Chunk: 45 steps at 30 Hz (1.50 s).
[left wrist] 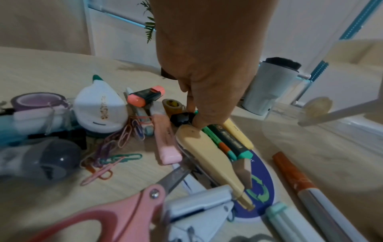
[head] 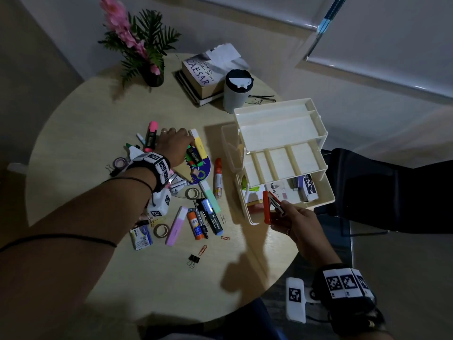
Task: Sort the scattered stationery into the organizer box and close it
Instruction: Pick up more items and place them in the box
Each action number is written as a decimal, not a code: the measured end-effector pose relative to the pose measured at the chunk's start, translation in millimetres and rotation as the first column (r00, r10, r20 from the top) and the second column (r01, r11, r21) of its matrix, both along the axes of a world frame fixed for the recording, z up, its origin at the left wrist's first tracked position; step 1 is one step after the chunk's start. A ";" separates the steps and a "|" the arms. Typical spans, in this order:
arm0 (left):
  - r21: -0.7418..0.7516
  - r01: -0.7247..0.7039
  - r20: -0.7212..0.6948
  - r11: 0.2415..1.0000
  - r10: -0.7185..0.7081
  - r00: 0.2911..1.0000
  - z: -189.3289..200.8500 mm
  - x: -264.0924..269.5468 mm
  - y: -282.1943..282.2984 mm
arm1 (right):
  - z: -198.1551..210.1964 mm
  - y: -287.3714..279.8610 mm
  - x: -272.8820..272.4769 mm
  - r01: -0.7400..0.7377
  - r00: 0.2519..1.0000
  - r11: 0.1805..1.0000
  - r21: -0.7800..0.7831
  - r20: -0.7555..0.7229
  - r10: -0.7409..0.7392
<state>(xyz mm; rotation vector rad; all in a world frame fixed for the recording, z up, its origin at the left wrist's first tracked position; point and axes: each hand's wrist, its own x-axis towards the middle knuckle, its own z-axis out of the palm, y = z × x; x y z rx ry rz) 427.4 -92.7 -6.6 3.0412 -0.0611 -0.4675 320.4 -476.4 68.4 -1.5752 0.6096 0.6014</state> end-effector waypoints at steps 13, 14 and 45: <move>-0.153 -0.028 0.045 0.988 0.035 0.998 25.4 -12.1 12.6 | -8.9 -42.2 5.9 0.000 0.995 0.990 -0.139 0.101 0.014; -0.198 -0.071 0.044 0.978 0.081 0.996 28.4 -18.6 13.5 | -9.2 -47.4 9.7 0.016 0.994 0.990 -0.141 0.110 0.000; -0.757 -0.278 -0.072 0.591 0.347 0.935 83.8 -135.4 -212.7 | -60.6 -72.6 103.8 -0.363 0.776 0.485 -0.796 0.030 0.630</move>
